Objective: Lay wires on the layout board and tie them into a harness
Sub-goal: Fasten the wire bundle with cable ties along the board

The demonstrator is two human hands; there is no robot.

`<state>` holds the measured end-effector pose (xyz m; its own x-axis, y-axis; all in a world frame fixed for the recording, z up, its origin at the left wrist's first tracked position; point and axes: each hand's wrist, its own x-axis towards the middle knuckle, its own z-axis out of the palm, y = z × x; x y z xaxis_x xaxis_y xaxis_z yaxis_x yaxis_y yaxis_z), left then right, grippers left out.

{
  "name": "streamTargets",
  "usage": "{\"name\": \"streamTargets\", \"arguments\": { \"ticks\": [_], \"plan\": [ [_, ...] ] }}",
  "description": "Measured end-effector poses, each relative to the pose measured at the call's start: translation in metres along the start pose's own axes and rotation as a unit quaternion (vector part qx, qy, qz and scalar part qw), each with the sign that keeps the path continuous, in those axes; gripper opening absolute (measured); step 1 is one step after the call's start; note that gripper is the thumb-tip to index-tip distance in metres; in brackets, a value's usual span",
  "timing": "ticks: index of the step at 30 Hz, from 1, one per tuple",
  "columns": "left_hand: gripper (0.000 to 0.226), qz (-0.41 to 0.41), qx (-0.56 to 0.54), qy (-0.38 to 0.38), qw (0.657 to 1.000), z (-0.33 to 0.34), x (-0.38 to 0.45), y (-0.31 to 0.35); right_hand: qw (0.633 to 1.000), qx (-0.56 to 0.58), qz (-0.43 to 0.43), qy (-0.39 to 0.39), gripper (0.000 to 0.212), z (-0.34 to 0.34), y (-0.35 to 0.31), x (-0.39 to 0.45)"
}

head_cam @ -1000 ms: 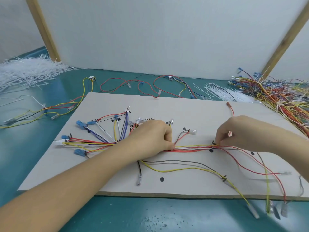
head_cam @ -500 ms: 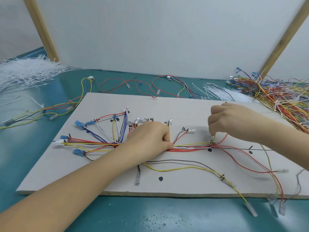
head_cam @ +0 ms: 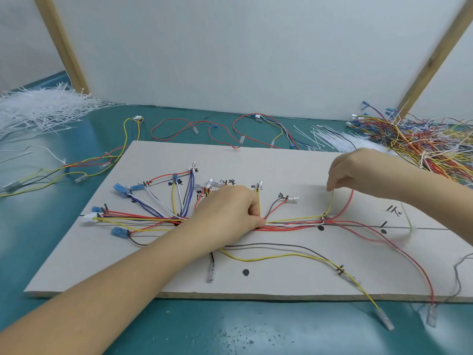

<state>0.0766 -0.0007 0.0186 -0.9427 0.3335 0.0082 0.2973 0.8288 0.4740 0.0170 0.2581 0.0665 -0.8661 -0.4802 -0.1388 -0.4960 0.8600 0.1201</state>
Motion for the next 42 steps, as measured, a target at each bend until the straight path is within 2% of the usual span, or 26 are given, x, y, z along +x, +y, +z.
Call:
{"name": "streamTargets", "arguments": {
  "ticks": [4, 7, 10, 14, 19, 23, 29, 32, 36, 39, 40, 42],
  "plan": [
    [0.031, 0.005, -0.002, 0.003, 1.000, 0.001, -0.001, 0.000, 1.000, -0.008, -0.006, -0.014, 0.024, -0.002, -0.001, -0.004],
    [0.030, 0.003, -0.005, 0.006, 1.000, 0.001, -0.001, -0.001, 0.998, 0.033, 0.013, -0.048, 0.022, 0.001, 0.001, -0.012],
    [0.030, 0.003, -0.006, 0.006, 1.000, 0.002, -0.002, -0.001, 0.998, 0.055, 0.004, -0.043, 0.018, 0.004, -0.001, -0.024],
    [0.019, 0.018, -0.017, 0.016, 1.000, 0.003, -0.005, 0.000, 0.995, 0.097, -0.026, 0.012, 0.012, 0.011, -0.015, -0.037],
    [0.007, 0.083, 0.024, 0.036, 0.996, 0.006, -0.008, 0.004, 0.986, 0.147, -0.039, 0.072, 0.014, 0.021, -0.040, -0.045],
    [0.012, 0.086, 0.040, 0.028, 0.995, 0.006, -0.008, 0.003, 0.981, 0.160, -0.052, 0.094, 0.015, 0.025, -0.048, -0.048],
    [0.020, 0.095, 0.077, 0.044, 0.991, 0.008, -0.017, -0.003, 0.979, 0.156, -0.015, 0.130, 0.019, 0.034, -0.052, -0.052],
    [0.018, 0.099, 0.075, 0.053, 0.991, 0.008, -0.016, -0.003, 0.988, 0.123, 0.013, 0.089, 0.019, 0.035, -0.058, -0.043],
    [0.017, 0.109, 0.084, 0.045, 0.989, 0.008, -0.014, -0.004, 0.997, 0.074, 0.018, -0.028, 0.027, 0.016, -0.060, -0.028],
    [0.020, 0.119, 0.031, 0.023, 0.992, 0.001, -0.017, -0.007, 0.979, 0.149, 0.029, -0.133, 0.031, -0.005, -0.048, -0.025],
    [0.020, 0.126, 0.004, 0.026, 0.992, -0.002, -0.018, -0.008, 0.969, 0.193, 0.037, -0.147, 0.031, -0.012, -0.043, -0.025],
    [0.019, 0.142, -0.035, 0.047, 0.988, -0.012, -0.021, -0.012, 0.952, 0.277, 0.062, -0.111, 0.029, -0.019, -0.027, -0.018]
  ]
}}
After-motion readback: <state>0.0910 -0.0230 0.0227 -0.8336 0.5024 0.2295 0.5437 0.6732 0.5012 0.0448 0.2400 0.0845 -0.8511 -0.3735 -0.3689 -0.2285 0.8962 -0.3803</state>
